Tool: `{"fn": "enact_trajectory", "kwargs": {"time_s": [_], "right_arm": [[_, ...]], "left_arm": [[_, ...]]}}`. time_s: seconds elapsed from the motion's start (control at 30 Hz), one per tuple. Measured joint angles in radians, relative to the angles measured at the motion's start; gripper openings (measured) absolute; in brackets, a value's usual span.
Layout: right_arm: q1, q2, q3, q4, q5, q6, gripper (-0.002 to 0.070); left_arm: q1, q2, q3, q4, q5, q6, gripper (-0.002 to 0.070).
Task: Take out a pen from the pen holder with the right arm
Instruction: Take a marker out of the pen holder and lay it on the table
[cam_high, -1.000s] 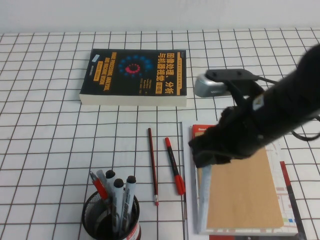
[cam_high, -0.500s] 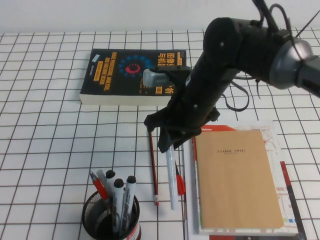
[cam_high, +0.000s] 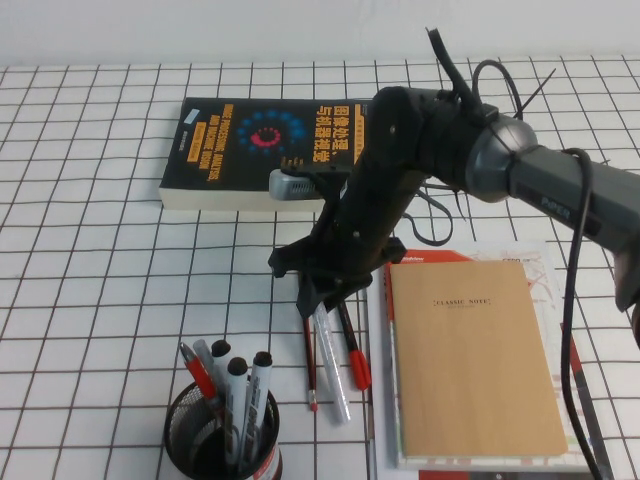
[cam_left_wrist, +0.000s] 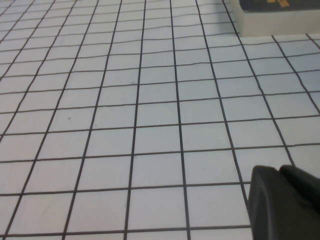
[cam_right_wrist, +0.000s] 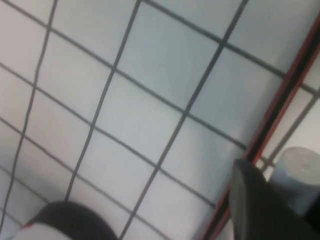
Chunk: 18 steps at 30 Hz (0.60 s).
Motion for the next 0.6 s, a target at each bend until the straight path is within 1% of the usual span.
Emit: {"fn": "enact_trajectory", "kwargs": {"time_s": [0.1, 0.17, 0.2, 0.3, 0.4, 0.5, 0.6], "right_arm": [[0.0, 0.015, -0.001, -0.001, -0.043, 0.0, 0.0115], [0.0, 0.021, -0.001, -0.01, -0.075, 0.0, 0.013], [0.0, 0.024, -0.001, -0.014, -0.096, 0.0, 0.0146], [0.0, 0.024, -0.001, -0.018, -0.139, 0.0, 0.0231], [0.0, 0.024, -0.001, -0.018, -0.152, 0.0, 0.0293], [0.0, 0.024, -0.001, -0.018, -0.154, 0.0, 0.0314], [0.0, 0.016, -0.001, -0.022, -0.154, 0.0, 0.0317]], "left_arm": [[0.0, 0.0, 0.0, 0.0, 0.0, 0.0, -0.0004], [0.0, 0.0, 0.0, 0.0, 0.0, 0.0, -0.0004], [0.0, 0.0, 0.0, 0.0, 0.0, 0.0, -0.0004], [0.0, 0.0, 0.0, 0.0, 0.0, 0.0, -0.0004], [0.0, 0.0, 0.0, 0.0, 0.0, 0.0, -0.0004], [0.0, 0.0, 0.0, 0.0, 0.0, 0.0, -0.0004], [0.0, 0.0, 0.0, 0.0, 0.0, 0.0, -0.0004]]}}
